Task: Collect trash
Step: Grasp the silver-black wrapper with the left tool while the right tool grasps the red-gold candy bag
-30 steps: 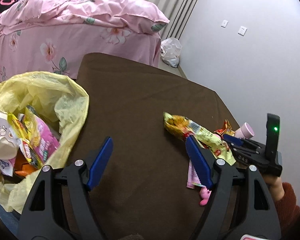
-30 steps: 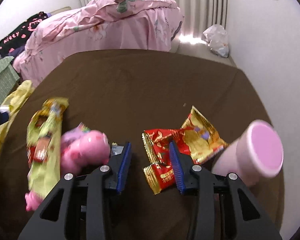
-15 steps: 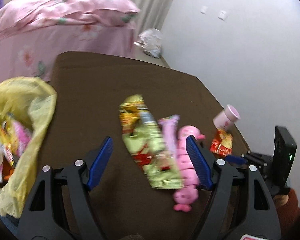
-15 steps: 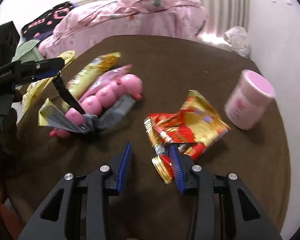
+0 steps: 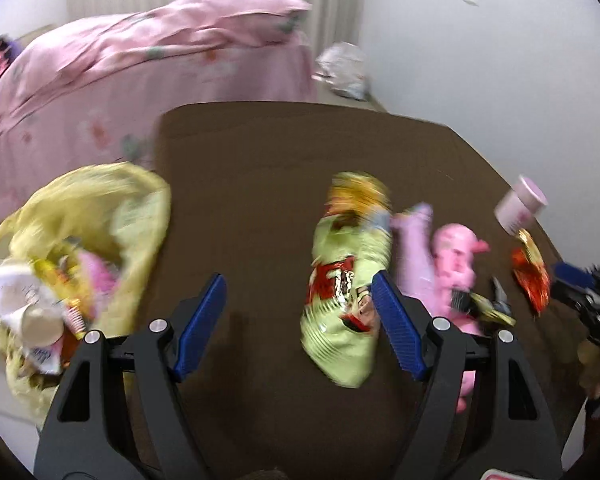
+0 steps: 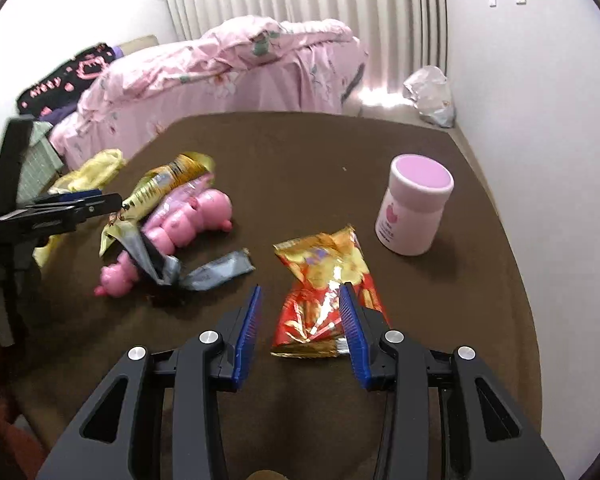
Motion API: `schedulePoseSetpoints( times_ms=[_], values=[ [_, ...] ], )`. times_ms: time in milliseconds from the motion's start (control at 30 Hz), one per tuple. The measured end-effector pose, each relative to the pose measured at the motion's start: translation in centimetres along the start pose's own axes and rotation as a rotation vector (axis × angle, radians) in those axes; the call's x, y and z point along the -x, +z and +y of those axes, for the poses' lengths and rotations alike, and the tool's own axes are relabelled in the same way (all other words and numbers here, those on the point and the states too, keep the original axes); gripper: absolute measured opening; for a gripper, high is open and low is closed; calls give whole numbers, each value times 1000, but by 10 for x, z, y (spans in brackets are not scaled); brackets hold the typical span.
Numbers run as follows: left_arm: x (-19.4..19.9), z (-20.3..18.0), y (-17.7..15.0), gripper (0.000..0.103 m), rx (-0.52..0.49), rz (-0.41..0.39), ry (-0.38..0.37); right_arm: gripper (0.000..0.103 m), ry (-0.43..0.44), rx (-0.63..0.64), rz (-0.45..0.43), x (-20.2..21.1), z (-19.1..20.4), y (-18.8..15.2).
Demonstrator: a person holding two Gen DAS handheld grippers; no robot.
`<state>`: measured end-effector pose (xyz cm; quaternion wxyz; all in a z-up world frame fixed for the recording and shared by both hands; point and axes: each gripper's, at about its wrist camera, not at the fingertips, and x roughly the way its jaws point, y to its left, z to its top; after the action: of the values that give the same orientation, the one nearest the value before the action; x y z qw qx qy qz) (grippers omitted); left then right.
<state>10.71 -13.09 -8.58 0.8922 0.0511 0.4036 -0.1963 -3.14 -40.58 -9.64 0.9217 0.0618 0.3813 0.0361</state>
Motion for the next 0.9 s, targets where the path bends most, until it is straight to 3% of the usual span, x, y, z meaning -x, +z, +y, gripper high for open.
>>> schedulePoseSetpoints(
  times_ms=[100, 167, 200, 300, 433, 533, 600, 733, 900],
  values=[
    [12, 9, 3, 71, 37, -32, -77, 38, -13, -28, 5, -4, -11, 3],
    [21, 2, 6, 71, 18, -48, -173, 38, -22, -54, 21, -9, -19, 2],
    [26, -10, 7, 71, -18, -53, -244, 38, -25, -71, 31, -12, -24, 1],
    [30, -42, 9, 71, -124, -40, -347, 38, -35, -110, 33, -9, -31, -2],
    [13, -87, 11, 71, -256, -5, -329, 38, -41, -153, 1, 4, -40, -6],
    [-6, -100, 10, 65, -242, 46, -293, 38, -52, -156, -2, 10, -43, -11],
    [-9, -105, 6, 64, -228, 85, -351, 38, -44, -146, 1, 11, -44, -14],
    [3, -119, -13, 64, -300, 139, -443, 38, 9, -135, 12, 3, -45, -10],
    [19, -111, -24, 64, -277, 153, -461, 38, 57, -139, 70, -27, -46, 0]
  ],
)
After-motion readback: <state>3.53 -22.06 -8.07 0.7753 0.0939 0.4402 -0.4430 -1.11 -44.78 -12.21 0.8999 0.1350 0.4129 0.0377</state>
